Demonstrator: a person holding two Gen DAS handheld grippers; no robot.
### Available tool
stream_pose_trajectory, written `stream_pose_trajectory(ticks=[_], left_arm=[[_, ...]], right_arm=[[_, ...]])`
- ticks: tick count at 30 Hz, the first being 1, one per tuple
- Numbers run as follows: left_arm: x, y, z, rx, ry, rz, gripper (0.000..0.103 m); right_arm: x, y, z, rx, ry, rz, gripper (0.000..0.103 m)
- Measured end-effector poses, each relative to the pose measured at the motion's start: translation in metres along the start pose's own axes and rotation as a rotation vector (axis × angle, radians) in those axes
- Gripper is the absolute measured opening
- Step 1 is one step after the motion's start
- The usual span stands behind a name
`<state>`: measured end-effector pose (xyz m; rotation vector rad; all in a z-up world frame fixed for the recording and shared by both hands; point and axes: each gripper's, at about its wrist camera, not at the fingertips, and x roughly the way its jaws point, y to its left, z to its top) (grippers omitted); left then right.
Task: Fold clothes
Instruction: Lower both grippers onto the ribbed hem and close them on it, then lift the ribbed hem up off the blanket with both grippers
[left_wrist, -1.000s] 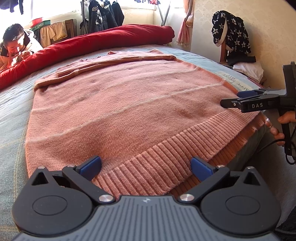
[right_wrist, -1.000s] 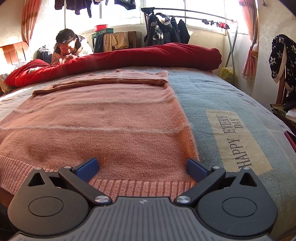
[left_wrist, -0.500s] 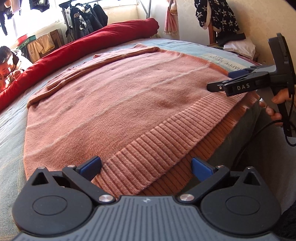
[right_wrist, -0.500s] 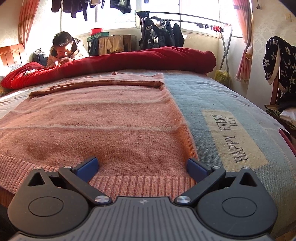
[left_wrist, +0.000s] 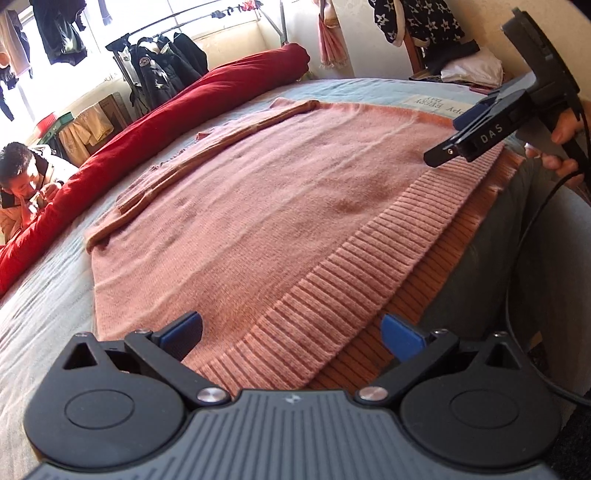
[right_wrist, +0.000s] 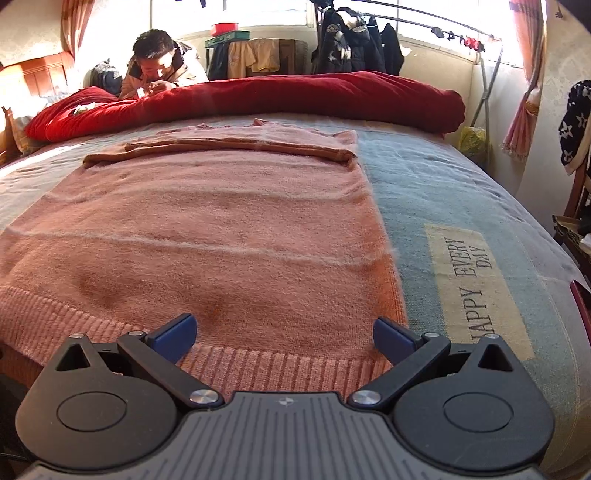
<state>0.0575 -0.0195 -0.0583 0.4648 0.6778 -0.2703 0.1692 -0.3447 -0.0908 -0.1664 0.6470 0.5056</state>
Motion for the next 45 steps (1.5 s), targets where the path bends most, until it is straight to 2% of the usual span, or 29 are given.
stream_pose_trajectory(ticks=[3,7,11,14,22,26,28,32,35,37,40,45], left_arm=[[0.008,-0.002,0.008,0.019,-0.007,-0.008,0.102],[0.02,0.003,0.014,-0.051,0.015,-0.042,0.102],[0.023,0.011,0.007,-0.157,0.05,-0.068,0.102],[0.021,0.011,-0.003,-0.202,0.078,-0.078,0.102],[0.012,-0.003,-0.008,-0.112,0.1,-0.042,0.102],[0.008,-0.003,-0.007,-0.099,0.095,-0.04,0.102],[0.004,-0.006,-0.006,-0.056,0.08,-0.024,0.102],[-0.007,-0.021,-0.006,0.118,0.023,0.03,0.102],[-0.009,-0.036,-0.009,0.246,-0.011,0.072,0.102],[-0.007,-0.045,-0.01,0.296,-0.01,0.083,0.102],[0.0,-0.057,-0.01,0.346,-0.007,0.071,0.102],[0.002,-0.058,-0.007,0.329,-0.022,0.088,0.102]], right_arm=[[-0.008,0.012,0.012,-0.058,-0.001,0.082,0.103],[-0.004,0.043,0.018,-0.117,-0.006,0.179,0.103],[0.015,0.062,0.006,-0.113,0.068,0.2,0.103],[0.014,0.064,-0.007,-0.108,0.03,0.187,0.103],[0.01,0.059,-0.009,-0.122,0.049,0.195,0.103],[0.005,0.058,-0.004,-0.148,0.08,0.182,0.103],[0.001,0.058,-0.001,-0.173,0.091,0.168,0.103],[-0.012,0.057,0.001,-0.285,0.065,0.107,0.103],[-0.023,0.062,-0.003,-0.391,0.039,0.091,0.103],[-0.027,0.068,-0.007,-0.459,0.026,0.09,0.103],[-0.032,0.081,-0.016,-0.544,0.01,0.109,0.103],[-0.028,0.105,-0.031,-0.642,0.006,0.124,0.103]])
